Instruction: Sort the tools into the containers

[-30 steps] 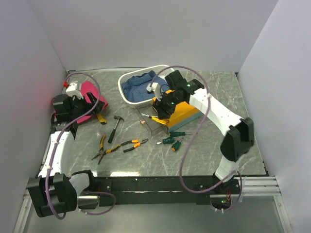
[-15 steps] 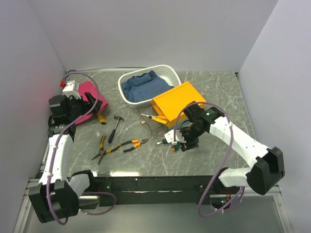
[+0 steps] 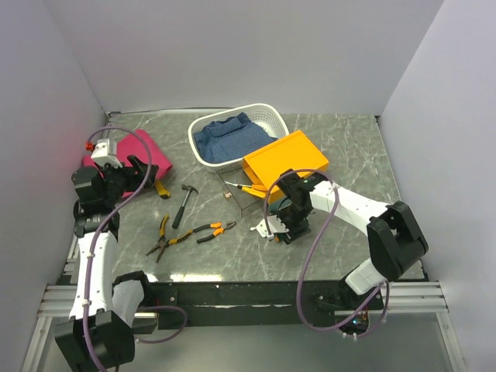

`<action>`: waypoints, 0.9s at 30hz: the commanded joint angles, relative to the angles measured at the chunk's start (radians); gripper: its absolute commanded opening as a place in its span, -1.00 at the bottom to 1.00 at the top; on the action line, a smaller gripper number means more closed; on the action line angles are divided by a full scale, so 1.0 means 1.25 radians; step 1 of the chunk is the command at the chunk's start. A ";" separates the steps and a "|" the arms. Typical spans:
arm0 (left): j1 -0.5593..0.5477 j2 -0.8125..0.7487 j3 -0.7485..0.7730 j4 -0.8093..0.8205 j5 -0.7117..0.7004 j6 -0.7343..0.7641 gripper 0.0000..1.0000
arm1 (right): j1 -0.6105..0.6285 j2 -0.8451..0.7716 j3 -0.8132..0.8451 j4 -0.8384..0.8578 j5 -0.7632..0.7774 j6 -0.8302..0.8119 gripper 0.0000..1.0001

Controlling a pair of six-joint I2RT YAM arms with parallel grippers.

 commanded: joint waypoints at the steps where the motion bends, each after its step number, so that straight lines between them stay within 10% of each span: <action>1: 0.022 0.004 0.001 0.016 -0.007 0.011 0.70 | 0.020 0.022 -0.013 0.051 0.012 -0.042 0.21; 13: 0.028 0.064 0.014 0.069 0.021 -0.021 0.69 | 0.103 0.088 -0.040 0.140 0.060 0.041 0.11; 27: 0.027 0.065 0.010 0.108 0.032 -0.042 0.68 | 0.113 -0.086 -0.017 0.048 0.014 0.180 -0.72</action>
